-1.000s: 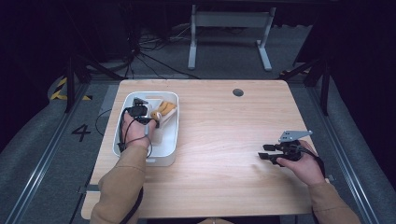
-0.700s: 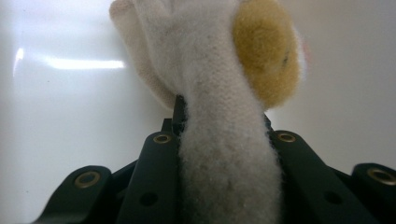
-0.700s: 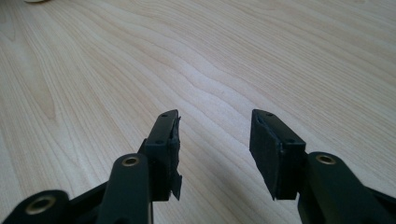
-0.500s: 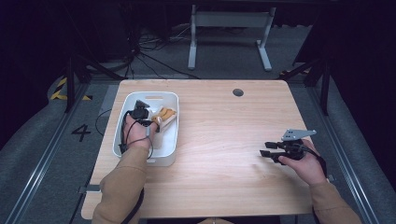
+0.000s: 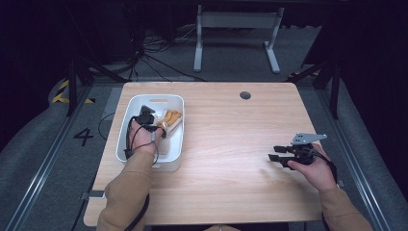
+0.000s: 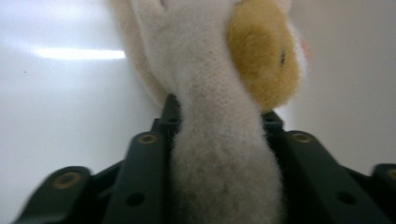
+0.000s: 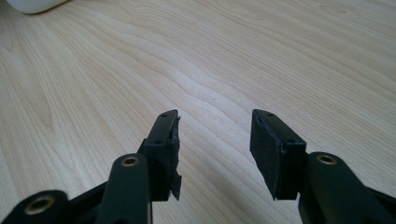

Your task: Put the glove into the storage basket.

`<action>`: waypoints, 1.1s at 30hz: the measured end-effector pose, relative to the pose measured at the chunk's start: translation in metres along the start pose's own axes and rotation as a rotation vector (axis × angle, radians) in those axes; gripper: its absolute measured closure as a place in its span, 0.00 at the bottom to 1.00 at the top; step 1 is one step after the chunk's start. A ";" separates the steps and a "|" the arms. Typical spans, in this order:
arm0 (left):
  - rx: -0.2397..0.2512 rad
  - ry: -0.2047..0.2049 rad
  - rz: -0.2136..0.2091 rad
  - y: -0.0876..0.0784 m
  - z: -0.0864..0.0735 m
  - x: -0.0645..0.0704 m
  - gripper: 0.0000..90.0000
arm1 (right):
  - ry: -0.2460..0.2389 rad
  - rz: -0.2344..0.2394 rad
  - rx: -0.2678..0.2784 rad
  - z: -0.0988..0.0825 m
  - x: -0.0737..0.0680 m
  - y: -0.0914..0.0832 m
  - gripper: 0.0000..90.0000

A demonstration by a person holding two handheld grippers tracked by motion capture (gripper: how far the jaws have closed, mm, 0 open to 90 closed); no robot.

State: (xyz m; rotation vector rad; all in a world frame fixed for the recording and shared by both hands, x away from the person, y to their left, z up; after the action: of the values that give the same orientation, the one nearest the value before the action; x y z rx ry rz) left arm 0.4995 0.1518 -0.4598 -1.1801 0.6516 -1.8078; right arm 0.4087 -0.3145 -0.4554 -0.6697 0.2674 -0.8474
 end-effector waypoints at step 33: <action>0.132 0.166 0.078 -0.056 0.006 0.035 0.30 | 0.016 0.003 0.008 0.001 0.001 -0.001 0.58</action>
State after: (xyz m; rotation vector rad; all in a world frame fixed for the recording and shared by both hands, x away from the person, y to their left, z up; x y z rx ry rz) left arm 0.4772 0.1496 -0.3975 -0.9121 0.6524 -1.8662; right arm 0.4090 -0.3156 -0.4539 -0.6550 0.2788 -0.8513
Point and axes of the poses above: each handheld gripper's, and its own axes: y roughly forward along the jaws, z roughly out of its top, x roughly to its right, the point moved 4 cm from there along y, roughly forward along the jaws, and after that the axes turned 9 degrees about -z, right-handed, at the moved point
